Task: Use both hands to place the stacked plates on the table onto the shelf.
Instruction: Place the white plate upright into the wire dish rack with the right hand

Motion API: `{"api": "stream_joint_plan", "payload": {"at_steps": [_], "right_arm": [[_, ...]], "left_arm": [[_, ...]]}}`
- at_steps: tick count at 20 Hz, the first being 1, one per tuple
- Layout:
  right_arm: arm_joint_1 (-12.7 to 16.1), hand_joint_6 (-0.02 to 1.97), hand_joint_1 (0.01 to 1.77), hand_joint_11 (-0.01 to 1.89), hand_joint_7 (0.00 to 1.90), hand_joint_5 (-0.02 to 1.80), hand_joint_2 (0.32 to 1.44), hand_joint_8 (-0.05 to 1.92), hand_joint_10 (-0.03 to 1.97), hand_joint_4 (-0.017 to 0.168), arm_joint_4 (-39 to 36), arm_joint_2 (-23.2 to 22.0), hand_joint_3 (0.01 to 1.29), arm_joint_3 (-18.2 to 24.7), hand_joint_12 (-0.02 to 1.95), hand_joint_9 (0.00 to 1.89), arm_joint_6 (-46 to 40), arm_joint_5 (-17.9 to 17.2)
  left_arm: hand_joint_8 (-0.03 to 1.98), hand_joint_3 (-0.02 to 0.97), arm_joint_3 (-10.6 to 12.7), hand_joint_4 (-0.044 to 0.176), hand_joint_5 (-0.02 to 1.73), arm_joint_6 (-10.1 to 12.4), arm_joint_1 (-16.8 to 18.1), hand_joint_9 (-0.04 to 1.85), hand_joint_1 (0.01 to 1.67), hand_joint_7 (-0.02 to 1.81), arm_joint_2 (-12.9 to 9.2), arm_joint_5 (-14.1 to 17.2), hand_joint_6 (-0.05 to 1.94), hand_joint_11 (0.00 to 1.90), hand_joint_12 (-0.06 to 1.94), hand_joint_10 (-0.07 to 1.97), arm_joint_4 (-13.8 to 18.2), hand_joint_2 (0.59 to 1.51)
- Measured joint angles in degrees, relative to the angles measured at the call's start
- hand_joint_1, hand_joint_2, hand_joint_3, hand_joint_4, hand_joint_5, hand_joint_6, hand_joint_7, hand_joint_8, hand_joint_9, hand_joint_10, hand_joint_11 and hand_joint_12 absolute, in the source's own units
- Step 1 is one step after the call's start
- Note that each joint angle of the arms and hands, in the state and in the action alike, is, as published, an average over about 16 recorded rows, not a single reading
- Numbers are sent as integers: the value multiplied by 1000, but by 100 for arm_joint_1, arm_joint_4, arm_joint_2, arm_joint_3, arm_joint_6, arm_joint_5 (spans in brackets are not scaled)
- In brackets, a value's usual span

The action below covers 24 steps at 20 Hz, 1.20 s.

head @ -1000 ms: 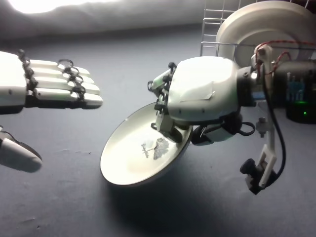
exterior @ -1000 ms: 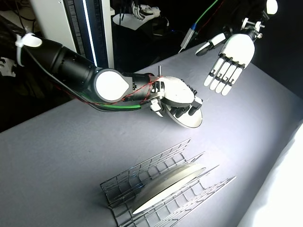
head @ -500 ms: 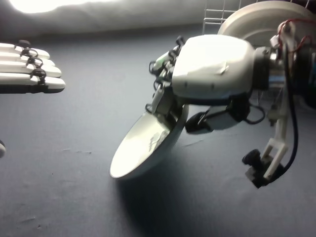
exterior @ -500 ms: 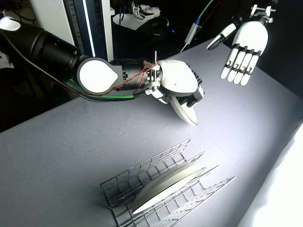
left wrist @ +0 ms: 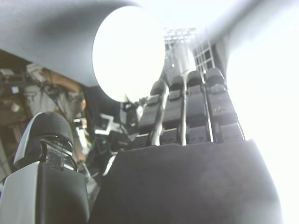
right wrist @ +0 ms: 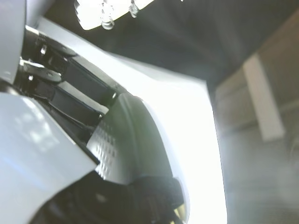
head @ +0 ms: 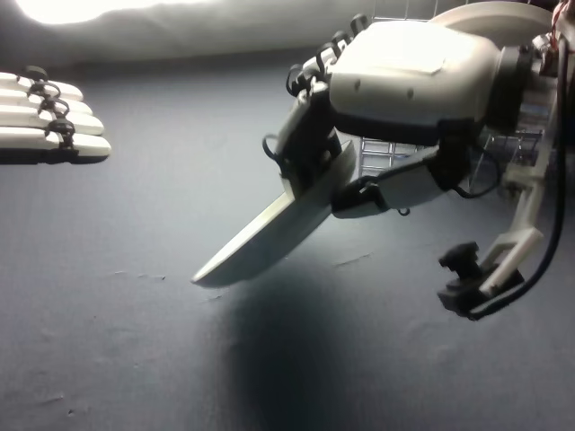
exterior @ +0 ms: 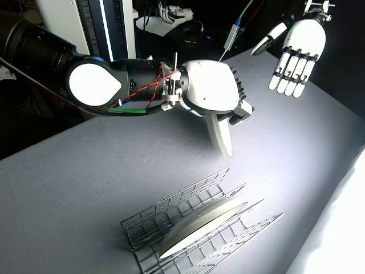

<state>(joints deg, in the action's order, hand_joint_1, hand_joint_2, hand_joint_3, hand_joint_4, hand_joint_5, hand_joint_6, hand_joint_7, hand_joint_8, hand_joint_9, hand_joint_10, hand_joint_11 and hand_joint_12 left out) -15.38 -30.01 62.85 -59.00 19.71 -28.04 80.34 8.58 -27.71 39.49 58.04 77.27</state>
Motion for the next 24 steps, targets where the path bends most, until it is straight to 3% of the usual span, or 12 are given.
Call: {"api": "stream_joint_plan", "payload": {"at_steps": [13,24], "right_arm": [[402,701,1387,582,1150,1025,948,694,1045,-7,2234,-131,14,223,1281,965,-76,364],[551,700,1398,571,1151,1027,954,696,1041,-8,3367,-376,13,225,1271,969,-87,508]], "left_arm": [[-3,9,165,3,15,-515,8,14,14,21,-19,-487,19,17,8,8,284,1138],[-2,9,222,5,20,-576,-61,18,14,20,-47,-723,19,15,6,9,476,1138]]}}
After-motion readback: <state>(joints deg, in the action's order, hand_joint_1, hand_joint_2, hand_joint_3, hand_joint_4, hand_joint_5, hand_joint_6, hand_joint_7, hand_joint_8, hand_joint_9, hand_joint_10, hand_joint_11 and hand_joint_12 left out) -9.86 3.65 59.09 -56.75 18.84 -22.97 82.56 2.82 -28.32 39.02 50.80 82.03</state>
